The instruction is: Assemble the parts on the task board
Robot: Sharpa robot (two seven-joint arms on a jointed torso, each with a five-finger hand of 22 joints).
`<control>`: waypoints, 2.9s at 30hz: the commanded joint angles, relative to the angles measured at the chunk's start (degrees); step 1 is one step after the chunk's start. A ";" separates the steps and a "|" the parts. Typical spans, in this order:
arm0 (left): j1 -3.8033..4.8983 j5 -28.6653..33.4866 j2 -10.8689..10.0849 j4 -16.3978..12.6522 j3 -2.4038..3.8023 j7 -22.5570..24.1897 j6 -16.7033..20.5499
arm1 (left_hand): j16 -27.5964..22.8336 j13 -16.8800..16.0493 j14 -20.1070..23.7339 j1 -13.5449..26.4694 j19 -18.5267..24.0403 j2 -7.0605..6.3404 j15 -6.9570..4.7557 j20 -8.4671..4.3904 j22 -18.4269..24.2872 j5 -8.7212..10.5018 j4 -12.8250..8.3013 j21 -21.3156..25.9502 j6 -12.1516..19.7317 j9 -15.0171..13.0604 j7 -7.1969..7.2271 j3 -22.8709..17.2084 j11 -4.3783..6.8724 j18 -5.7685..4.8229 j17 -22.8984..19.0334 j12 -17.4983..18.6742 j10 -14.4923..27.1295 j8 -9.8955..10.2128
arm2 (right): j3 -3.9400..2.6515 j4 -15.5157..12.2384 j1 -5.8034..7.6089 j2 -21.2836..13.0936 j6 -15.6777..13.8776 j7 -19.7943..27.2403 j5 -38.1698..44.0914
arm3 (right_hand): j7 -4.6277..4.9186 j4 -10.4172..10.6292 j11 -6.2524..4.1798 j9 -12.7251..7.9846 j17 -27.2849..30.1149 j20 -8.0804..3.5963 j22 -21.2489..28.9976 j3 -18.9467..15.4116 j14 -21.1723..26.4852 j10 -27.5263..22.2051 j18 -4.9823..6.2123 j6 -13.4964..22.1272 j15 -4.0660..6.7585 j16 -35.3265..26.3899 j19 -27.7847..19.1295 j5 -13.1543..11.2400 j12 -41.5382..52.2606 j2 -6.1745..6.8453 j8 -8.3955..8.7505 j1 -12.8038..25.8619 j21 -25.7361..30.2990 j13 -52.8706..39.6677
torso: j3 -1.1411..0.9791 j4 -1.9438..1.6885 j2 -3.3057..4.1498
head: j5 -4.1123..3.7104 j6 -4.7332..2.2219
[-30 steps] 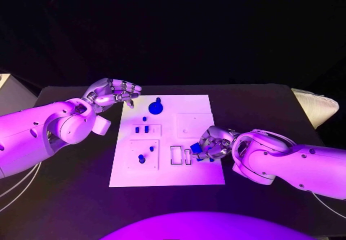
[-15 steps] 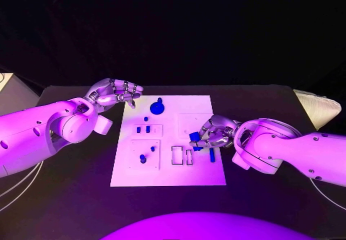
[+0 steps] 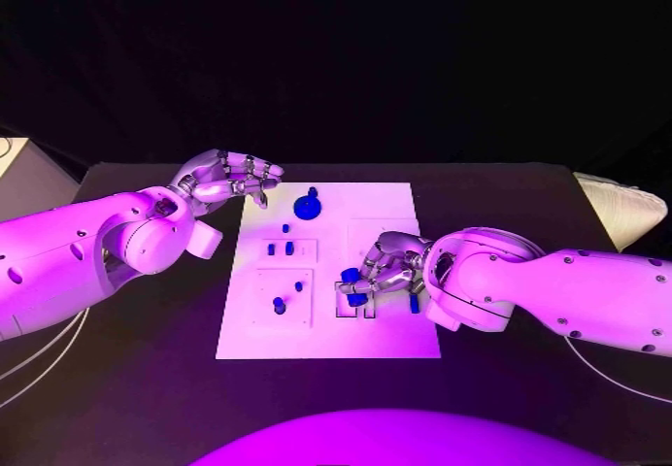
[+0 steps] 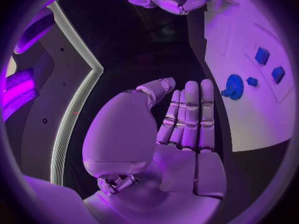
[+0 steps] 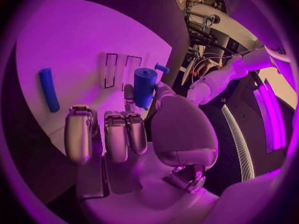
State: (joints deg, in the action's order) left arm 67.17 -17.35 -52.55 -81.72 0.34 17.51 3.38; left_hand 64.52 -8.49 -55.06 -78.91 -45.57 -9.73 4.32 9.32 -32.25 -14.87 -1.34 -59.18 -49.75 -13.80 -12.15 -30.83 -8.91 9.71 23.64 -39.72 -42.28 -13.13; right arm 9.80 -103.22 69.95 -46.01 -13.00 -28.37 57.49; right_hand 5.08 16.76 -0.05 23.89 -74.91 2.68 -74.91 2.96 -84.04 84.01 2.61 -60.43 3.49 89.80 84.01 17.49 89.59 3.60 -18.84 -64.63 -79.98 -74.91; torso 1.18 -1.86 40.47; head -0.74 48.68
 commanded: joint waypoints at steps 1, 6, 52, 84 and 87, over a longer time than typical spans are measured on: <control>0.02 0.14 0.07 -0.11 0.03 0.15 -1.21 | 0.08 0.09 0.35 0.44 0.07 -0.02 0.16 0.48 0.05 -0.37 0.28 0.21 0.48 -0.08 -0.07 0.21 0.06 0.87 0.01 -0.24 0.40 -0.15 | 0.03 0.46 -0.22 0.53 3.34 -1.48 1.50 | -1.14 0.04 -0.28 0.03 -15.09 -0.53 -12.22 -0.41 -5.96 5.90 -0.75 -1.35 0.45 0.20 3.95 -0.35 0.28 0.01 -0.13 0.59 -0.21 -14.94 | -0.03 0.08 0.03 | 0.20 0.10; 0.02 0.15 0.05 -0.11 0.03 0.14 -1.25 | 0.26 0.20 0.42 1.08 -0.03 0.07 0.25 0.62 0.48 -0.39 0.93 0.79 0.65 -0.11 -0.07 0.51 0.03 0.87 0.07 -0.46 0.60 -0.34 | 0.05 0.99 -0.39 1.20 3.89 -1.99 2.89 | -1.19 0.06 -0.32 0.05 -15.09 -0.56 -12.25 -0.46 -5.96 5.96 -0.77 -1.43 0.48 0.20 3.97 -0.49 0.37 -0.20 -0.28 1.35 -0.28 -15.04 | -0.06 0.03 0.03 | 0.28 0.17; 0.03 -0.10 -0.20 -0.20 0.02 -0.91 -1.57 | 0.52 0.33 0.42 1.40 -0.35 0.17 0.28 0.69 0.94 -0.41 1.45 1.36 0.94 -0.11 -0.07 0.68 0.02 0.90 0.16 -0.65 0.92 -0.49 | 0.09 3.60 -1.49 3.69 3.64 -2.52 5.36 | -1.26 0.10 -0.38 0.17 -15.09 -0.65 -12.22 -2.17 -5.96 5.90 -0.67 -1.15 0.55 0.20 3.87 -3.94 0.27 -0.81 -1.25 7.29 0.33 -14.94 | -0.03 0.05 0.03 | 1.05 0.65; 0.03 -0.23 -0.41 -0.15 0.02 -1.00 -1.56 | 0.59 0.38 0.45 1.42 -0.46 0.22 0.29 0.71 1.08 -0.42 1.57 1.53 1.01 -0.12 -0.07 0.69 0.02 0.90 0.18 -0.72 1.03 -0.56 | 0.09 -0.48 -1.84 -2.04 -2.58 7.70 3.33 | -1.33 -0.60 -0.45 0.75 -15.09 -0.73 -12.26 -8.99 -5.96 5.47 -0.53 0.10 0.62 0.20 3.79 -5.81 -0.49 -0.87 -3.40 -2.72 1.37 -14.33 | -0.08 0.13 -0.02 | 1.38 0.56; 0.03 -0.22 -0.40 -0.22 0.02 -1.05 -1.59 | 0.59 0.38 0.45 1.42 -0.46 0.22 0.29 0.71 1.08 -0.42 1.57 1.53 1.01 -0.12 -0.07 0.69 0.02 0.90 0.18 -0.72 1.03 -0.56 | 0.09 -0.54 -1.92 -2.28 -2.19 8.07 3.01 | -1.75 -0.21 -0.78 2.27 -15.09 -0.88 -12.27 -9.07 -5.96 5.42 -0.53 -0.65 0.85 0.20 3.80 -5.75 -0.61 0.08 -4.76 -3.57 1.37 -14.25 | -0.06 0.10 0.02 | 1.33 0.50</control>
State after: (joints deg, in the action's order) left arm 67.17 -17.50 -53.01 -81.77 0.33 16.25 2.64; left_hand 64.79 -8.17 -54.87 -78.09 -45.98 -9.51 4.51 9.73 -31.25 -15.12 0.02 -58.02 -49.14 -13.83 -12.36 -30.12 -8.90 9.71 23.73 -40.11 -41.47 -13.32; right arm 9.88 -103.60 68.15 -48.27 -13.56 -23.74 61.43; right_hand 3.48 16.36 -0.56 26.02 -74.90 2.26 -74.93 -6.01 -84.03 83.93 2.62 -60.98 3.92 89.77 84.01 11.44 89.29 3.72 -23.47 -67.98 -78.81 -74.90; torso 1.11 -1.74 40.45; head 0.65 49.23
